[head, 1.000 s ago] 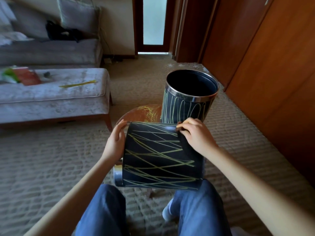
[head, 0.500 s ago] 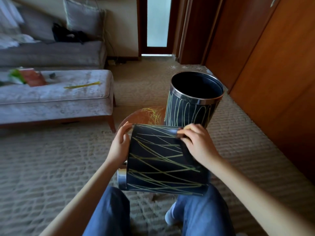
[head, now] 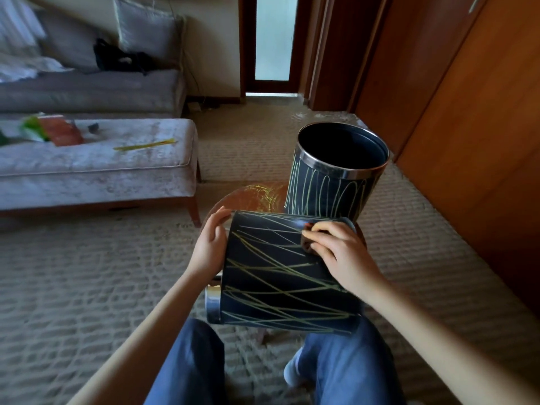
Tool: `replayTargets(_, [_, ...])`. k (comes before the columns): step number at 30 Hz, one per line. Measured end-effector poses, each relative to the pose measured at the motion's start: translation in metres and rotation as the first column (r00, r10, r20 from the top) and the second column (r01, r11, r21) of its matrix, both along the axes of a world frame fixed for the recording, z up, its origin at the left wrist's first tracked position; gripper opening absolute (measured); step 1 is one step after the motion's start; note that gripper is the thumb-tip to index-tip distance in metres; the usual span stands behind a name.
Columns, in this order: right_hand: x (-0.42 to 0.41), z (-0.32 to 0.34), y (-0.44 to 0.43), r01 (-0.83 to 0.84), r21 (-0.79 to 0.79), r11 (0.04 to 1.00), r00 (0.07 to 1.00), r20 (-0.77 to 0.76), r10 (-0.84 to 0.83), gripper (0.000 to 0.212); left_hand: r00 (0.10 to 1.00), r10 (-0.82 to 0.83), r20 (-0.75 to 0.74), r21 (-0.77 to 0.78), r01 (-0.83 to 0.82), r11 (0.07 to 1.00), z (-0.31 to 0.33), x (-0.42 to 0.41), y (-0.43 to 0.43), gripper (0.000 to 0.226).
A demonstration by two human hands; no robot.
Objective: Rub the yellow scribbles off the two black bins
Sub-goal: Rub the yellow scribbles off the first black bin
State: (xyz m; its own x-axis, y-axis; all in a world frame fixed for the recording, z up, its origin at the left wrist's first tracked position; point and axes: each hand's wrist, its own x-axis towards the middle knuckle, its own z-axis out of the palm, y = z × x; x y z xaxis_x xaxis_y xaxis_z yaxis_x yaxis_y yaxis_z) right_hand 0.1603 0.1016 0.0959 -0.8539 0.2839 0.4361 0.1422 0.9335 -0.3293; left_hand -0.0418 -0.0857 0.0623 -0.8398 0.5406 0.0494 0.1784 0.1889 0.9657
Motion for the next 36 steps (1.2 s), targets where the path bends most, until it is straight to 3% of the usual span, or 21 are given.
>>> replayTargets(6, [-0.034, 0.023, 0.014, 0.124, -0.155, 0.98, 0.967, 0.24, -0.084, 0.043, 0.999, -0.002, 0.042, -0.001, 0.002, 1.0, 0.002, 0.001, -0.001, 0.042])
replayTargets(9, [-0.004, 0.012, -0.003, 0.029, -0.068, 0.997, 0.994, 0.107, -0.022, 0.04, 0.996, 0.02, 0.09, -0.027, -0.018, 0.999, 0.006, -0.002, 0.002, 0.053])
replayTargets(14, [0.018, -0.008, -0.021, -0.086, 0.116, 0.989, 0.996, -0.023, 0.089, 0.033, 0.997, -0.005, 0.072, 0.04, 0.002, 0.999, 0.003, 0.001, 0.001, 0.04])
replayTargets(17, [-0.016, 0.004, -0.009, -0.019, 0.124, 0.992, 1.0, 0.013, 0.017, 0.028, 1.0, -0.012, 0.025, 0.043, 0.011, 0.999, 0.001, 0.007, -0.005, 0.042])
replayTargets(21, [-0.062, 0.021, 0.004, 0.036, 0.121, 0.992, 0.966, 0.25, -0.066, 0.026, 1.0, -0.006, 0.017, 0.052, 0.005, 0.999, -0.002, 0.007, -0.007, 0.042])
replayTargets(25, [-0.034, 0.015, -0.017, 0.006, 0.289, 0.957, 0.989, 0.139, -0.048, 0.023, 0.999, 0.004, 0.053, 0.043, -0.006, 0.999, 0.003, 0.001, 0.001, 0.04])
replayTargets(30, [0.001, -0.003, -0.037, -0.123, 0.292, 0.949, 0.992, 0.047, 0.115, 0.036, 0.999, 0.002, 0.046, 0.078, -0.006, 0.997, -0.002, 0.004, -0.002, 0.042])
replayTargets(36, [-0.063, 0.021, -0.017, -0.029, 0.135, 0.99, 0.984, 0.178, 0.004, 0.027, 1.0, -0.007, 0.014, 0.104, 0.005, 0.995, -0.004, 0.014, -0.013, 0.043])
